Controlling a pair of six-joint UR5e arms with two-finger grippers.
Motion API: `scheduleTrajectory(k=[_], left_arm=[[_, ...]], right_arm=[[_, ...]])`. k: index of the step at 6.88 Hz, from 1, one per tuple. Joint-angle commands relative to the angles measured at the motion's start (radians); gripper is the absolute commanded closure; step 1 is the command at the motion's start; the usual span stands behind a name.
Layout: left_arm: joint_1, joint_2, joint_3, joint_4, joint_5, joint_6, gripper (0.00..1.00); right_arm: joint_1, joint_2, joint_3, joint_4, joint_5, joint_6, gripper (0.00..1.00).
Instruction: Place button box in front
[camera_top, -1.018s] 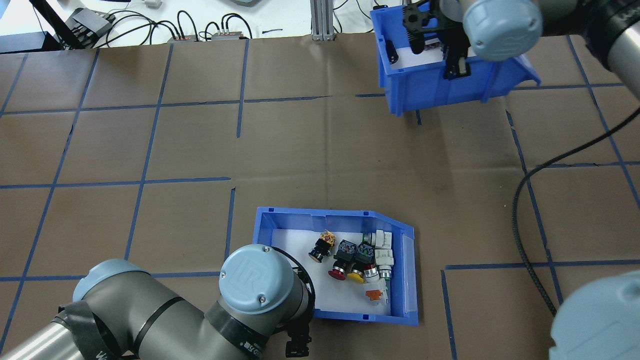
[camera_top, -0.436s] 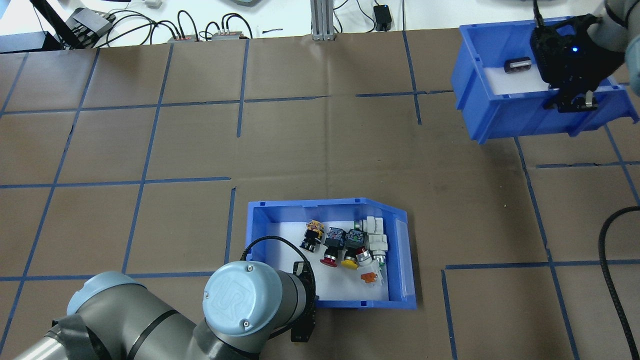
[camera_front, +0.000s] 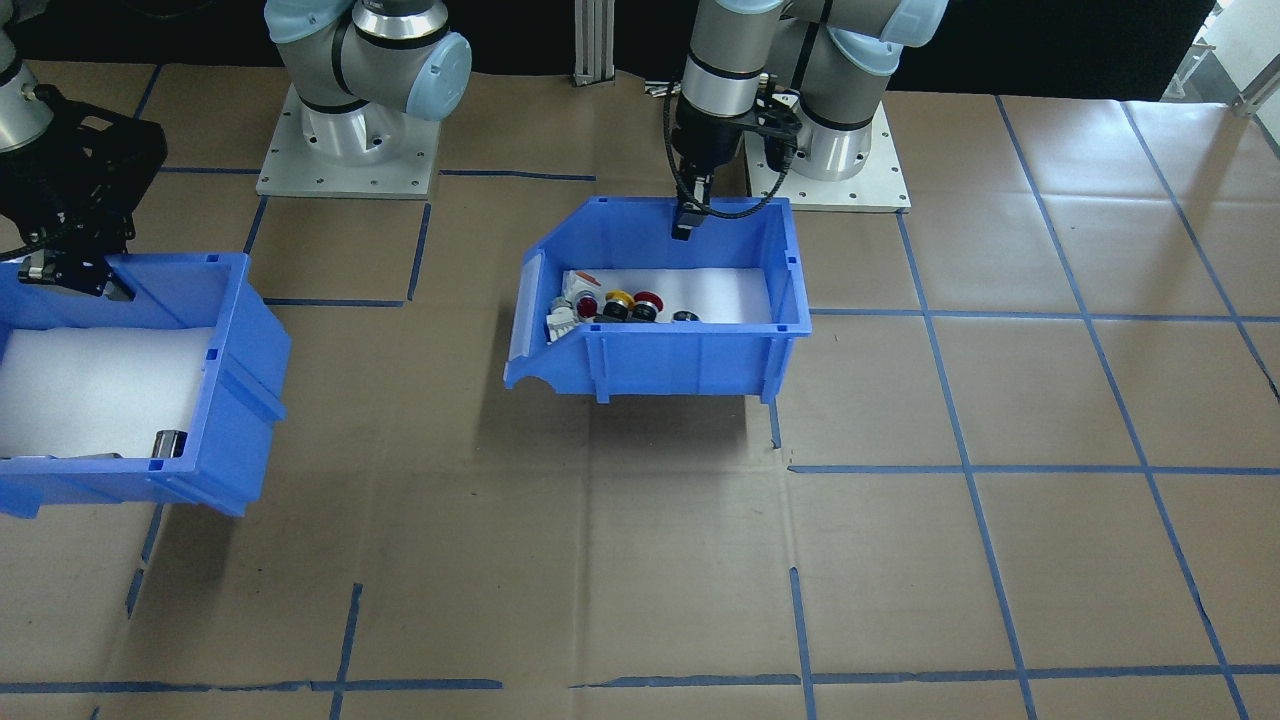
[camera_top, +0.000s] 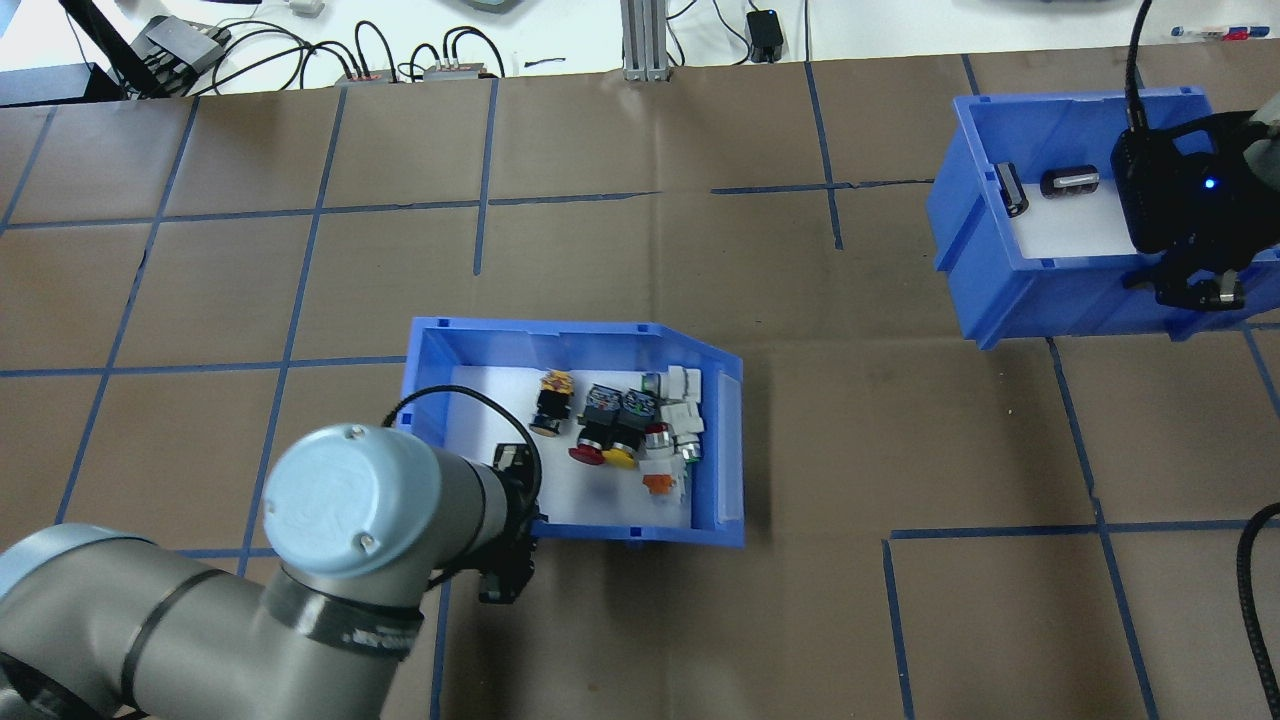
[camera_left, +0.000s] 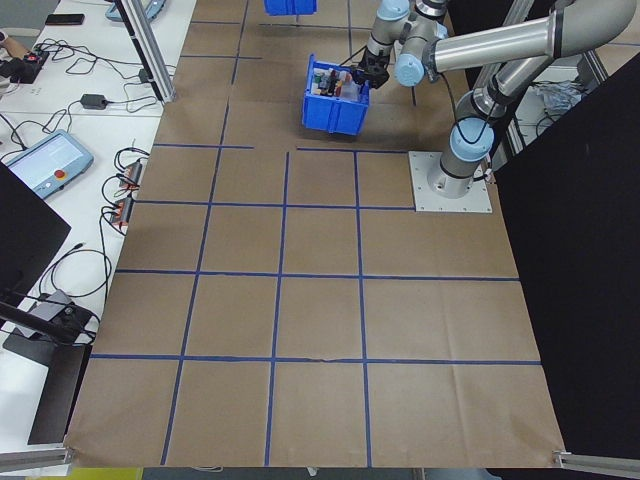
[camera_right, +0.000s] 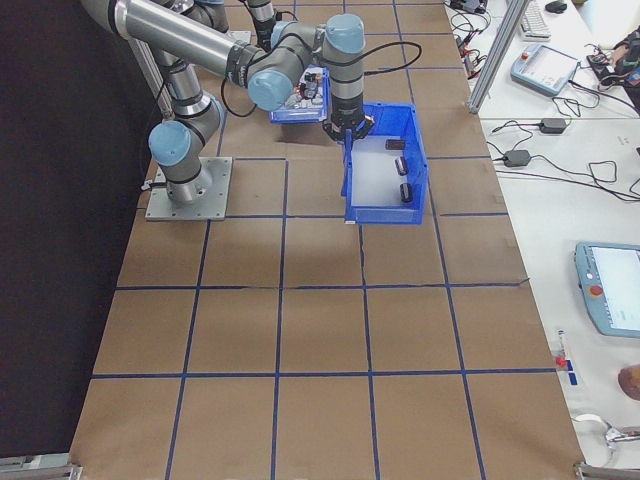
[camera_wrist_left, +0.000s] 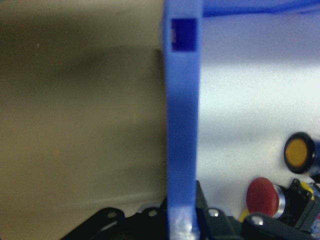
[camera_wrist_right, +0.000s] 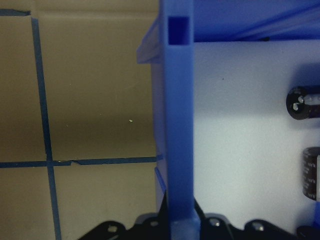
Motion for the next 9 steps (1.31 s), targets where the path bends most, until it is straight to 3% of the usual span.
scheduleTrajectory(k=[1, 2, 4, 7, 9], left_arm=[[0.207, 0.003, 0.088, -0.122, -0.039, 0.226, 1.00], [0.279, -0.070, 0.157, -0.132, -0.044, 0.289, 1.00], [0.289, -0.316, 0.420, -0.155, -0.077, 0.286, 1.00], [0.155, -0.674, 0.770, -0.139, -0.094, 0.128, 1.00], [0.052, -0.841, 0.953, -0.142, -0.093, -0.027, 1.00]], right_arm=[[-0.008, -0.015, 0.017, -0.003, -0.001, -0.045, 0.99], [-0.008, -0.015, 0.018, -0.003, 0.001, -0.082, 0.99], [-0.008, -0.015, 0.018, -0.003, 0.001, -0.085, 0.99], [-0.008, -0.015, 0.024, 0.010, -0.006, -0.082, 0.98], [-0.006, -0.022, 0.044, 0.015, -0.009, -0.076, 0.98]])
